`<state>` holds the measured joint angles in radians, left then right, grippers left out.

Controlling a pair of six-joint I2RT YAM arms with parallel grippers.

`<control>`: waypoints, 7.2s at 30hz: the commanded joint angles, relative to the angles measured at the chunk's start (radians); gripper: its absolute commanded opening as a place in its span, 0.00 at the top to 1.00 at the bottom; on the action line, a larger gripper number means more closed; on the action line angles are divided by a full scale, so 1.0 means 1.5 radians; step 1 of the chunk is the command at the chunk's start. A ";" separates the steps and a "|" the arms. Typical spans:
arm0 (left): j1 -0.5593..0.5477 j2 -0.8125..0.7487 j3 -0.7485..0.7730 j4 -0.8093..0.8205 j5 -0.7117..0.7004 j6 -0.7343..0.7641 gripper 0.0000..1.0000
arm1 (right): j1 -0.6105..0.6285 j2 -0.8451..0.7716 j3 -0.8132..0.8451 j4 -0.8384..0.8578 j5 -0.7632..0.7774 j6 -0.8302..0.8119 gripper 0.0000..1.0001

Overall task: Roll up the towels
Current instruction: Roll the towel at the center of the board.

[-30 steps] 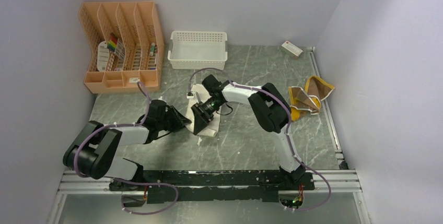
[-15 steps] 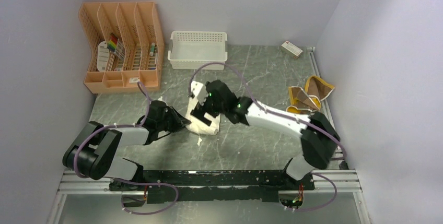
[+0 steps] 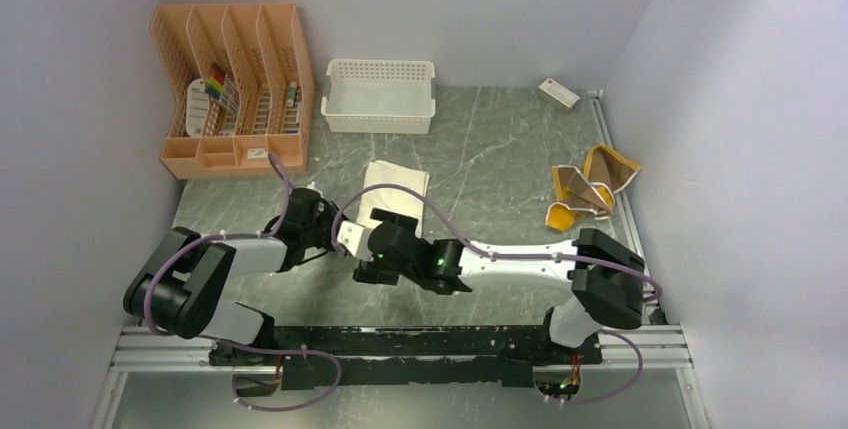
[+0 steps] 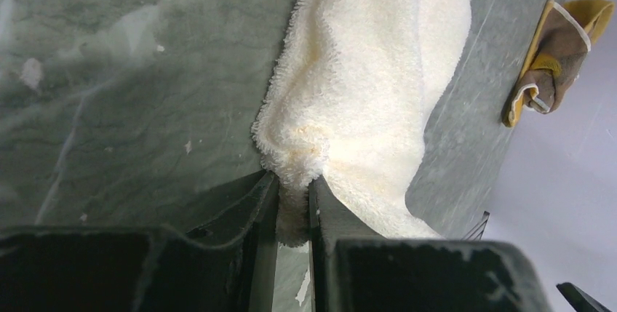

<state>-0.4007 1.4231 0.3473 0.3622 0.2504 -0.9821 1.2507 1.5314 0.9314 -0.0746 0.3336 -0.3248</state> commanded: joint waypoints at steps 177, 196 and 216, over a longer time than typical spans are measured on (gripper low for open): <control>0.096 0.182 0.178 -0.089 0.219 0.129 0.85 | -0.101 0.252 0.081 -0.107 -0.034 0.025 0.56; 0.111 -0.064 0.218 -0.263 0.104 0.165 0.00 | -0.268 0.208 0.081 -0.031 -0.549 0.231 1.00; 0.095 -0.120 0.108 -0.241 0.094 0.133 0.00 | -0.430 0.262 -0.024 0.230 -0.839 0.572 1.00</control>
<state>-0.2432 1.2041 0.5201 -0.0463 0.4107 -0.7567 0.6025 1.8668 0.8860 0.2161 -0.8566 0.4583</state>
